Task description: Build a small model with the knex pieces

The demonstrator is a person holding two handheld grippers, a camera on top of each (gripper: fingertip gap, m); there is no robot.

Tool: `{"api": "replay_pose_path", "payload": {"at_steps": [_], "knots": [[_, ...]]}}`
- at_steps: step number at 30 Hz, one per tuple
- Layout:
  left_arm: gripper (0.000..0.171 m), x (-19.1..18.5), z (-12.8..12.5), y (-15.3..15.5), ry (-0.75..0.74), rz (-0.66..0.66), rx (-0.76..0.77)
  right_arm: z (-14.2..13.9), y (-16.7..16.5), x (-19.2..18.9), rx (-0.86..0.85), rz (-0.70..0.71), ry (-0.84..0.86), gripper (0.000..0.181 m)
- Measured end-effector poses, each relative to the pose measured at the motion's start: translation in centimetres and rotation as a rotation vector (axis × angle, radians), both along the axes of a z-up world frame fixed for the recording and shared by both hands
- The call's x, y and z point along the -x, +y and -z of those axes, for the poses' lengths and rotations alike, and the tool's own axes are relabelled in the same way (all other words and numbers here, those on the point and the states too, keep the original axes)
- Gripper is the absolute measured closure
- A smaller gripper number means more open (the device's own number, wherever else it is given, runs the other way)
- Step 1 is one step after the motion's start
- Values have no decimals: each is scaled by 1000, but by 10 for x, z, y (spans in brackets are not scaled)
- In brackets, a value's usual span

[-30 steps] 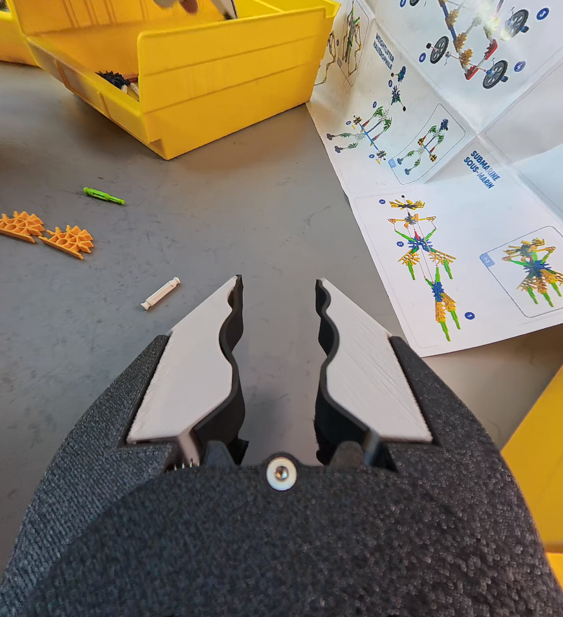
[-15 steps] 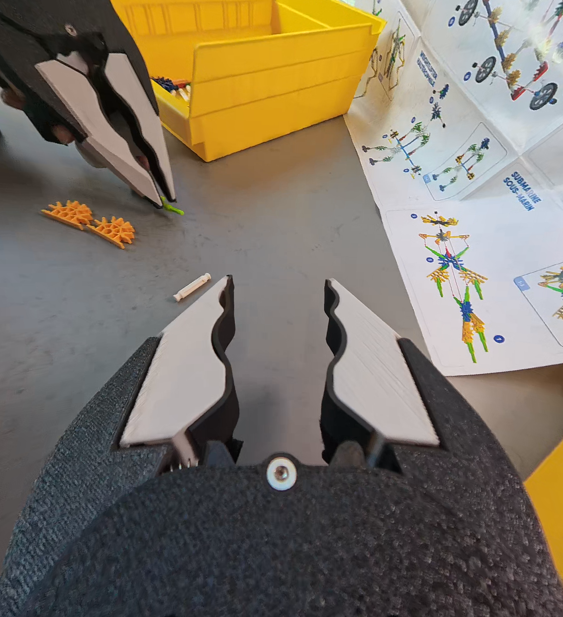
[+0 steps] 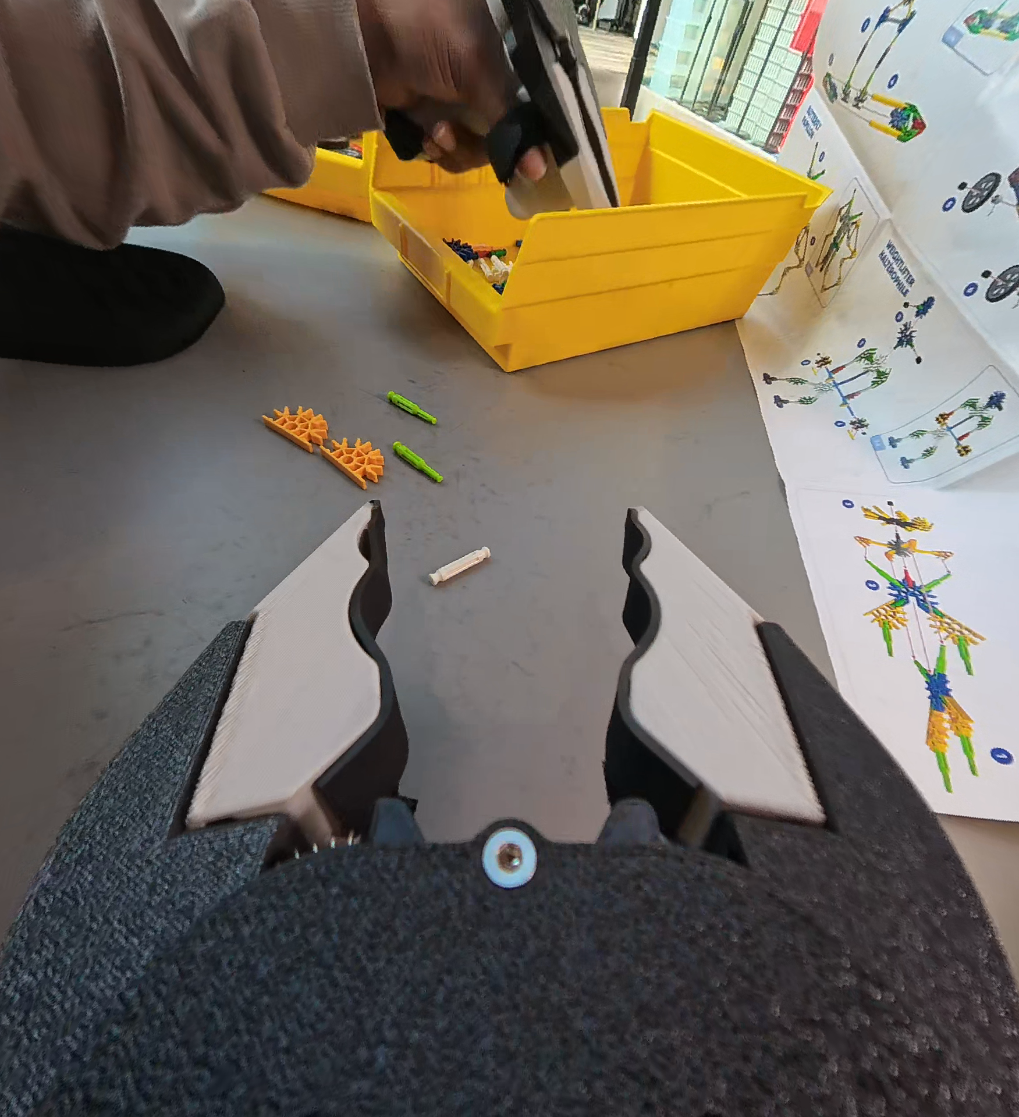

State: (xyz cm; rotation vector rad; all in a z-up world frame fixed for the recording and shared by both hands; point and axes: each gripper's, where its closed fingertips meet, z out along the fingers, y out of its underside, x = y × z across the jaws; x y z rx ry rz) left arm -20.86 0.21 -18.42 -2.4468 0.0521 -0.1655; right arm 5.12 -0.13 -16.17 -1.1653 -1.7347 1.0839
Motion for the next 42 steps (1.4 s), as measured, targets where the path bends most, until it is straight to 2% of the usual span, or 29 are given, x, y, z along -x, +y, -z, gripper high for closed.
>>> {"api": "replay_pose_path", "payload": {"at_steps": [2,7,10,11,15,21,30,38,42], "knots": [[161,-1,16,7,-3,6,26,-2,4,0,2,16,9,106],[164,-2,30,10,-68,15,83,-1,7,0,16,26,7,107],[162,-2,46,7,-53,34,146,3,4,1,13,17,-5,107],[167,-3,49,7,-46,40,145,4,3,1,11,15,-10,107],[169,18,50,6,74,1,165,7,7,1,11,28,-19,108],[159,15,50,7,61,10,171,9,7,2,16,28,-26,110],[163,6,50,16,-16,5,151,11,9,2,17,35,-37,110],[158,4,56,7,144,66,206,10,8,2,-1,39,-38,111],[161,4,56,7,164,69,212,6,8,1,-9,43,-26,112]]}}
